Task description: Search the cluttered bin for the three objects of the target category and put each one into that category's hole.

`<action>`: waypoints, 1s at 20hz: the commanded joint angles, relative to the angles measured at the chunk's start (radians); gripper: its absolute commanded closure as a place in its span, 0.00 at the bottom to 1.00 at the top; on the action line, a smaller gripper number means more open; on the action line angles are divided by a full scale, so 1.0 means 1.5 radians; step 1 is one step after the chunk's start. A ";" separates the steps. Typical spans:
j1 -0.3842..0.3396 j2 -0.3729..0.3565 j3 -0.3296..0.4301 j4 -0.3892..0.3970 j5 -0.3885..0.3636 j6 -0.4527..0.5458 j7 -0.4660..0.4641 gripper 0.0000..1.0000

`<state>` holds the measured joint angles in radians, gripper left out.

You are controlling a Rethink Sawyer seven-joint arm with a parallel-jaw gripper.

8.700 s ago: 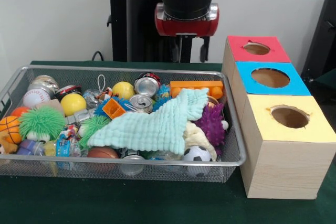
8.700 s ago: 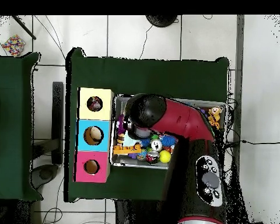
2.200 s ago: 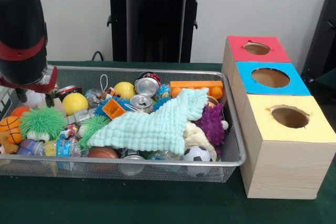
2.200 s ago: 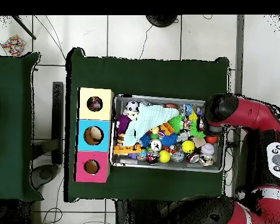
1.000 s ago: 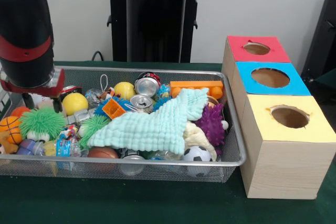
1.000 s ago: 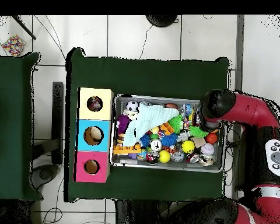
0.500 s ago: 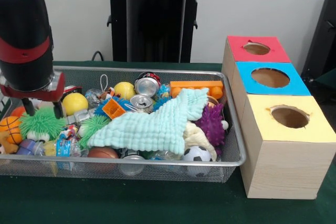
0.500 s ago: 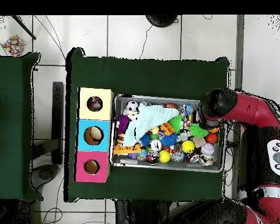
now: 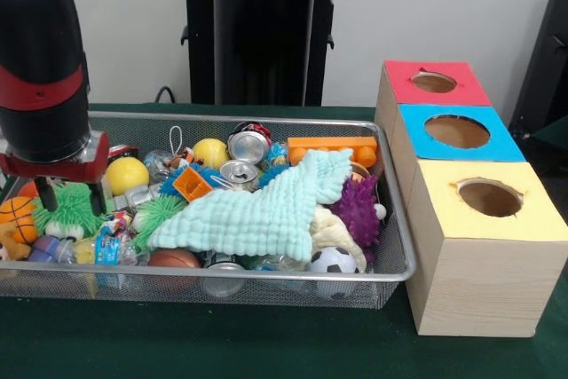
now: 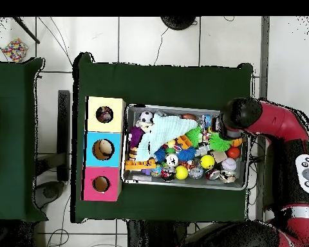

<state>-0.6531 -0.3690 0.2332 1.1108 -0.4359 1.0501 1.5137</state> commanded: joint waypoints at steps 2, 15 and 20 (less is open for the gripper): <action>0.000 -0.009 0.062 0.081 -0.018 -0.011 -0.149 0.00; -0.003 -0.002 0.068 0.076 -0.019 -0.005 -0.151 0.00; -0.007 0.003 0.076 0.074 -0.018 -0.011 -0.159 0.00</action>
<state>-0.6533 -0.3698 0.2387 1.1471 -0.4441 1.0501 1.5137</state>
